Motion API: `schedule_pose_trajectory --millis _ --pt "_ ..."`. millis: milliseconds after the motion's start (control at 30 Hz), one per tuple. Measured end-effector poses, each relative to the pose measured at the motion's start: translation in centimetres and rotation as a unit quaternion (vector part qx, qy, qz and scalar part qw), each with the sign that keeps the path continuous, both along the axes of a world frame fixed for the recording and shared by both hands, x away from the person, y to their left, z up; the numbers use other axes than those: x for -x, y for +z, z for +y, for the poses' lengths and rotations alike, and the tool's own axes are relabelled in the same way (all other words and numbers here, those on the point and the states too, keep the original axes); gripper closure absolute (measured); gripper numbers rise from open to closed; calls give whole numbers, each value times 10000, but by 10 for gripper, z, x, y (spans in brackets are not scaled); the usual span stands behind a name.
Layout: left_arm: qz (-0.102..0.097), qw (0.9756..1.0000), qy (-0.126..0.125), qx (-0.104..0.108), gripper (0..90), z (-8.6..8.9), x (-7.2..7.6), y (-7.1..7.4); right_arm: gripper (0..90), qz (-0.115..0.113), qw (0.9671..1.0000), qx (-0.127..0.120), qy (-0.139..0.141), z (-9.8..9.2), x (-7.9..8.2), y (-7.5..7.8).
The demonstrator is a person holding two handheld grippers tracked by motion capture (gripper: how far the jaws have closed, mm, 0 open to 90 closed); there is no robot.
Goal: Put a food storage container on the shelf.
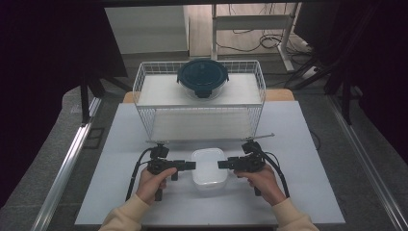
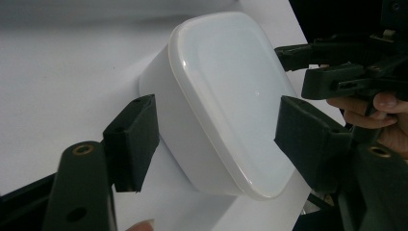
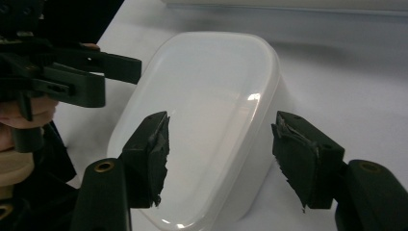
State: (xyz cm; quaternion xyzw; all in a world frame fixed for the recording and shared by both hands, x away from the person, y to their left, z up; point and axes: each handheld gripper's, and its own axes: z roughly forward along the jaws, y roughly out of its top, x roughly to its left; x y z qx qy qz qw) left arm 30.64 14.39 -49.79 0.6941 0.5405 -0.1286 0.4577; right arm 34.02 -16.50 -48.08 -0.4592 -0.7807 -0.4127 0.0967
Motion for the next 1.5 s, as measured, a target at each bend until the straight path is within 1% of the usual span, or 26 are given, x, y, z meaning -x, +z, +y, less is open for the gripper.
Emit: schedule_pose_trajectory --millis 33,67,100,167,200,233,267,367,400,467,500,567,600,767,833,967,1167,1300,1367,1500 --pt "30 10000 24 16 329 -1 -1 -1 390 16 10000 11 1 0 0 -1" --pt "80 9999 31 103 337 -1 -1 -3 396 34 10000 20 -16 0 0 -2" --pt "186 9996 8 218 348 0 -2 -7 402 83 10000 4 -23 0 -1 -3" --pt "336 9990 -74 295 368 -1 -4 -13 414 157 9999 -58 -36 -1 -1 -5" --pt "383 9986 -56 349 385 -2 -4 -14 420 197 9998 -63 -40 -1 -2 -5" --pt "412 9984 -99 375 397 -2 -4 -15 426 203 9998 -48 -50 -2 -2 -6" --pt "399 9984 -104 375 416 -3 -4 -15 437 242 9997 -45 -66 -2 -2 -6" --pt "457 9978 -145 448 469 -6 -3 -15 482 354 9993 -142 -31 -1 -2 -7" --pt "450 9982 -123 378 482 -7 -3 -16 498 373 9992 -163 -25 -1 -2 -8" --pt "425 9986 -91 297 514 -8 -2 -16 564 376 9992 -119 -103 -2 -1 -10" --pt "407 9987 -77 282 532 -8 -2 -15 585 424 9989 -144 -160 -4 -1 -10" --pt "359 9989 -45 298 558 -8 -1 -15 642 494 9981 -272 -233 -8 -1 -10" --pt "348 9989 -45 295 576 -8 0 -14 649 558 9977 -300 -240 -9 -1 -10" --pt "243 9992 -78 312 650 -5 3 -11 688 673 9963 -462 -255 -15 2 -10" --pt "194 9992 -58 348 676 -3 5 -9 698 662 9963 -482 -253 -16 4 -9" --pt "193 9987 -55 460 711 1 8 -9 727 637 9962 -558 -204 -17 7 -5" --pt "19 9991 -40 423 753 5 12 -3 776 638 9954 -703 -145 -18 9 -2" --pt "-67 9993 -36 366 767 6 14 0 794 611 9955 -708 -150 -17 10 -1" --pt "-76 9994 -48 328 784 6 15 2 799 558 9959 -703 -140 -17 11 0" --pt "-96 9994 -22 325 784 7 15 3 801 446 9967 -665 -110 -16 12 3"
